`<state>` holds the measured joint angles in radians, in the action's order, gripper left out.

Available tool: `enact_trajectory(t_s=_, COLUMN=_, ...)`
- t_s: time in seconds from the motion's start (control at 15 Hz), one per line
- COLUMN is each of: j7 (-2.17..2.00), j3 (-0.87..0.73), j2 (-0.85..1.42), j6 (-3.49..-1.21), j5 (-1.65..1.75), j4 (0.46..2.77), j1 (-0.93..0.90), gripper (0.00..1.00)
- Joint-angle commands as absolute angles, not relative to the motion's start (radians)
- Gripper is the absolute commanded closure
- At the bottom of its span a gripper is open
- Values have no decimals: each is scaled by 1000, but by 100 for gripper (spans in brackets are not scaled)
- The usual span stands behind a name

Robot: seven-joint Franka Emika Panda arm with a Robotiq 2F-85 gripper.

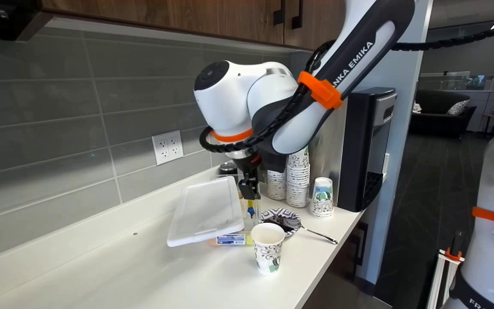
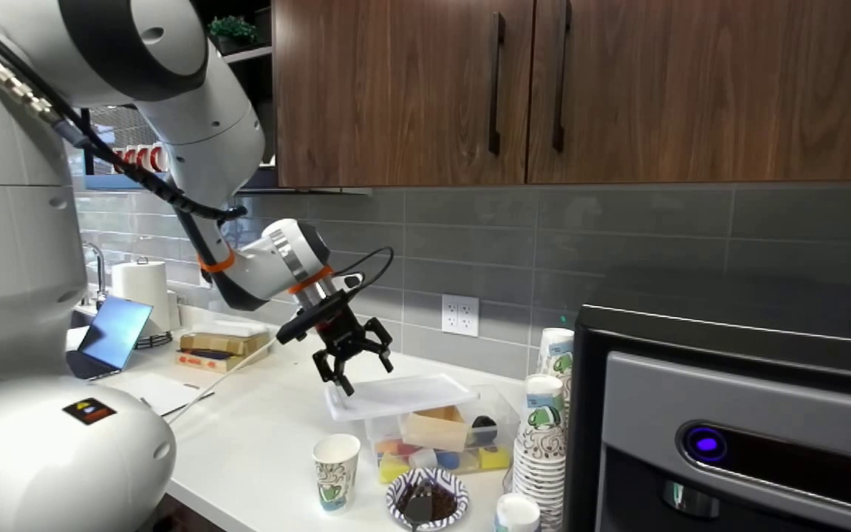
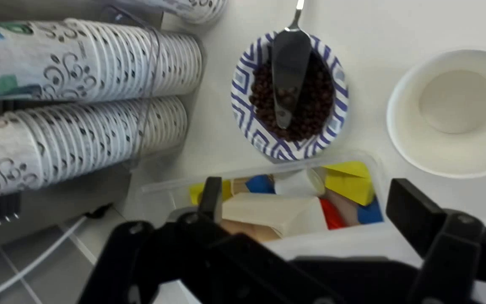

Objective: Remove the white lid from the container then remove the wooden box from the container and put the orange ball in the box.

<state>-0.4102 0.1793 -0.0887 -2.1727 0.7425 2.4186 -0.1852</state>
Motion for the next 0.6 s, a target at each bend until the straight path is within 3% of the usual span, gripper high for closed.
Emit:
enact_trajectory(t_s=0.0, j7=-470, j3=149, j2=-59, j6=-2129, j5=747, j4=2400, j1=-130, gripper=0)
enact_trajectory(t_s=0.53, j7=-568, j3=117, j2=127, j6=-2228, j5=767, j4=2335, j1=-116, gripper=0)
